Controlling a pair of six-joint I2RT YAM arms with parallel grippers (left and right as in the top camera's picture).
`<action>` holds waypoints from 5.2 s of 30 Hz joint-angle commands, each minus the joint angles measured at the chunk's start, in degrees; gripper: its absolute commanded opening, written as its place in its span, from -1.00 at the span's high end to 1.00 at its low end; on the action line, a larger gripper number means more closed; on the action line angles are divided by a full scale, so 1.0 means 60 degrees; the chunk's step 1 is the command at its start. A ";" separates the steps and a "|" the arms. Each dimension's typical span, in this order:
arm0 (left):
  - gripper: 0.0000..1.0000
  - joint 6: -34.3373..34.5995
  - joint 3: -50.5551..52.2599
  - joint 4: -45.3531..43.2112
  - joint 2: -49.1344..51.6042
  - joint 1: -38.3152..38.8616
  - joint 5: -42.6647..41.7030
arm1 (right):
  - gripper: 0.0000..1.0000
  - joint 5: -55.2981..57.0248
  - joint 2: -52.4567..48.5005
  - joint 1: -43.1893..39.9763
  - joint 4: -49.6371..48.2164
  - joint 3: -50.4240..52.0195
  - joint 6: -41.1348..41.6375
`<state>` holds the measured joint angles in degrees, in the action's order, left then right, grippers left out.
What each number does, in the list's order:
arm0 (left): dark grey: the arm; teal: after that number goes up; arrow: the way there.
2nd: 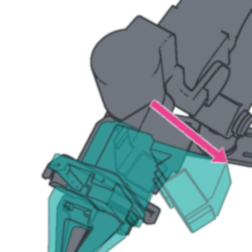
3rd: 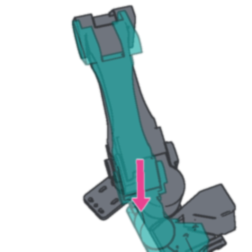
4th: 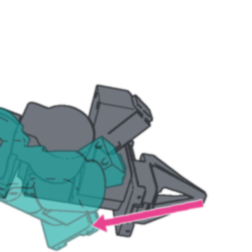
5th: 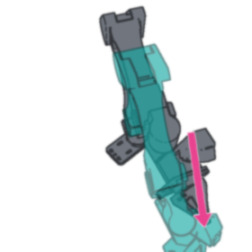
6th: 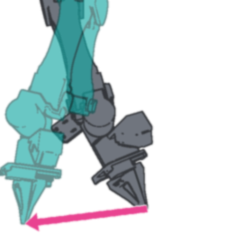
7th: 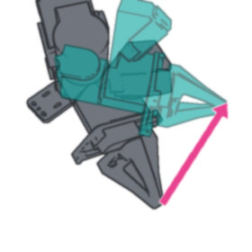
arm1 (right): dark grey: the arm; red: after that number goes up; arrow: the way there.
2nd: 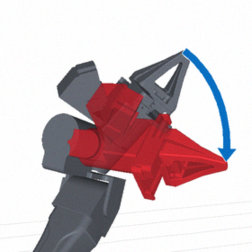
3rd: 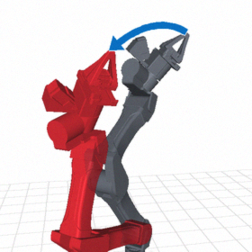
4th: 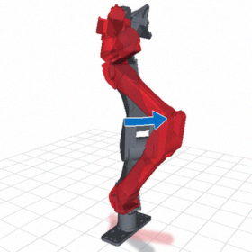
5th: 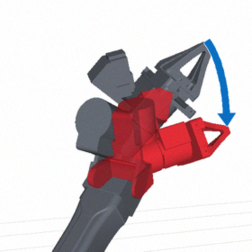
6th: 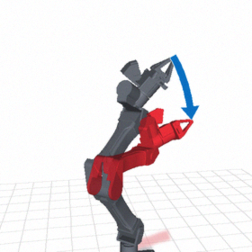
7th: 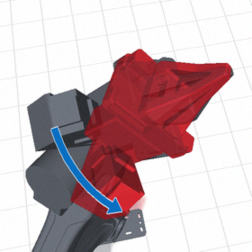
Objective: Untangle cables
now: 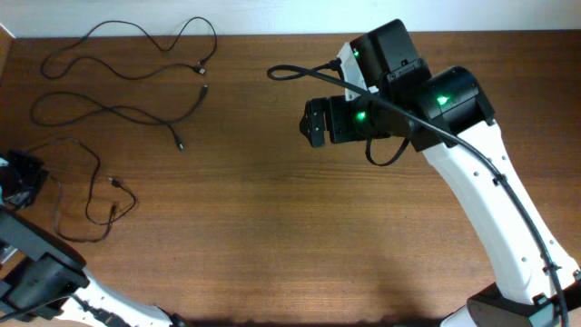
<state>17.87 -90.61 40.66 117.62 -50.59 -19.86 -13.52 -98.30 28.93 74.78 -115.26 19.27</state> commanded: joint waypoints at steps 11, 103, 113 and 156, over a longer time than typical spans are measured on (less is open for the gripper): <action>-0.80 0.0160 -0.0124 0.1202 0.0073 -0.0262 0.2393 | -0.97 0.0084 0.0073 0.0044 -0.0022 -0.0004 -0.0058; 1.00 0.3734 0.5712 -0.0280 -0.2841 -0.0284 0.0062 | -0.97 0.0084 0.0073 0.0044 -0.0022 -0.0004 -0.0058; -0.99 0.3727 0.5606 -0.0911 -0.2841 -0.0288 -0.0871 | -0.97 0.0084 0.0073 0.0044 -0.0022 -0.0004 -0.0058; -0.08 -0.1002 0.2488 -0.4000 0.0084 0.0743 0.2284 | -0.97 0.0084 0.0073 0.0044 -0.0022 -0.0004 -0.0058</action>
<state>14.17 -75.11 17.21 116.51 -46.17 -6.00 -13.32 -98.30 28.93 74.78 -115.26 19.27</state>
